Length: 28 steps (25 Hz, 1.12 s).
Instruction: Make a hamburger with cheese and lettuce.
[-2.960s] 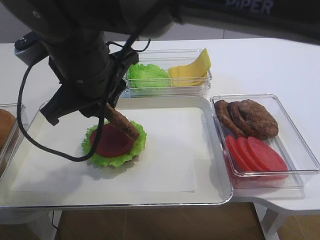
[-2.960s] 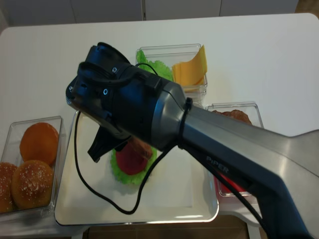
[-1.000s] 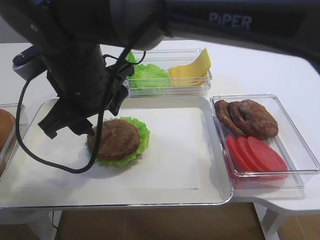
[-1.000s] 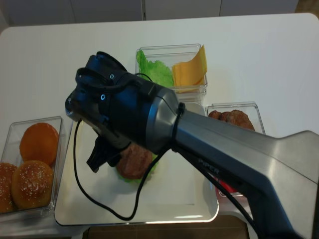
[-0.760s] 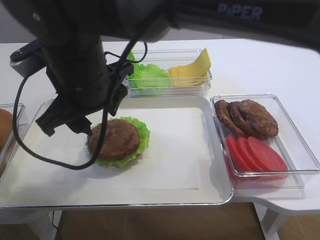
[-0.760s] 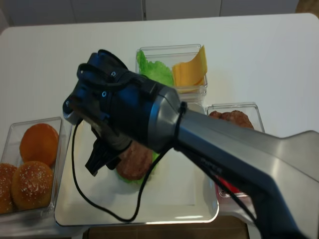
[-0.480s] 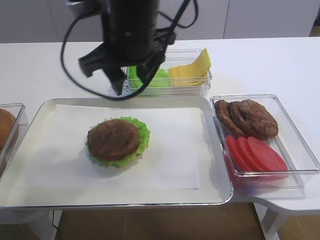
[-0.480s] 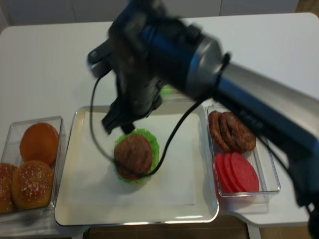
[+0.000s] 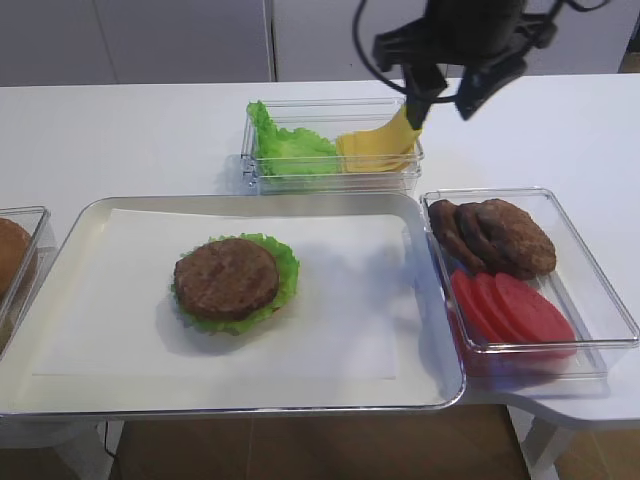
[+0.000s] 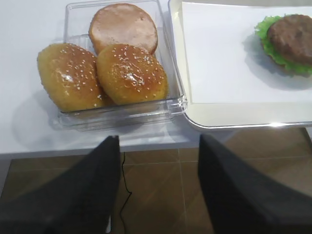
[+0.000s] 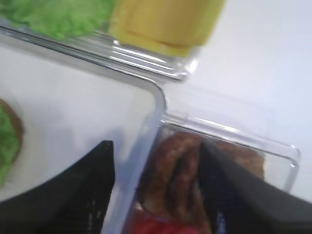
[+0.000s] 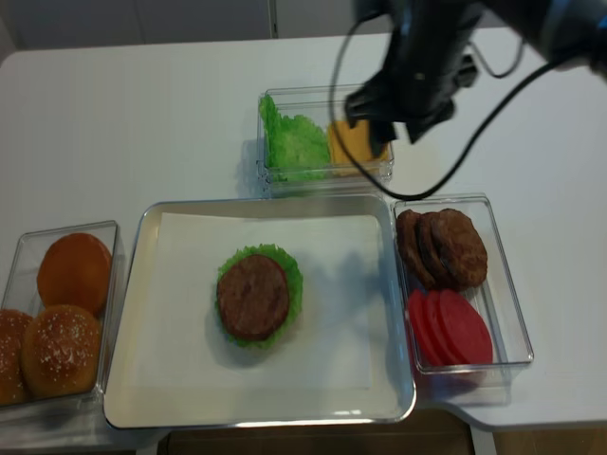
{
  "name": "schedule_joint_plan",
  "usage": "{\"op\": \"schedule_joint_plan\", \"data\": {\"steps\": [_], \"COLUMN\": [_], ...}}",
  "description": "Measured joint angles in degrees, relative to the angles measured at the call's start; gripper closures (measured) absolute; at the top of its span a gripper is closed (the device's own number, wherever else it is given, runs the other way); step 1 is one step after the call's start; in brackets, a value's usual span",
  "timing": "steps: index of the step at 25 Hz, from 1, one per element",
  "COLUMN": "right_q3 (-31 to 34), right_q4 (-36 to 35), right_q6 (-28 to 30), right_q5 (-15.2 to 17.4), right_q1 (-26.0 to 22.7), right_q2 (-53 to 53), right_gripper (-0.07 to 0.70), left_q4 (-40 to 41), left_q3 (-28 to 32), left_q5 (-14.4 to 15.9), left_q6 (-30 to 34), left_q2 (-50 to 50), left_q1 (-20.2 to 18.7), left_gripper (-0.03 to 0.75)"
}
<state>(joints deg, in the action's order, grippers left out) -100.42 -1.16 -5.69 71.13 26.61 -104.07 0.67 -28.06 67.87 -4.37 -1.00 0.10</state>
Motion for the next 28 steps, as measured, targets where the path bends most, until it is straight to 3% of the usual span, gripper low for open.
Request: {"op": "schedule_joint_plan", "data": {"steps": [8,12,28], "right_q3": [12.25,18.05,44.06], "right_q4": [-0.13,-0.13,-0.26], "right_q6": [2.80,4.17,4.45], "right_q5": [0.00,0.00,0.44], "right_q1": [-13.10,-17.41,-18.63], "right_q2": [10.88,17.04,51.25], "right_gripper": [0.223,0.223,0.223], "left_q4": [0.00,0.00,0.00], "left_q3": [0.00,0.00,0.00], "left_q5": [0.00,0.00,0.00], "left_q6": [0.00,0.00,0.00], "left_q2": [0.00,0.00,0.00], "left_q1": [0.00,0.00,0.00], "left_gripper": [0.334,0.334,0.334]}}
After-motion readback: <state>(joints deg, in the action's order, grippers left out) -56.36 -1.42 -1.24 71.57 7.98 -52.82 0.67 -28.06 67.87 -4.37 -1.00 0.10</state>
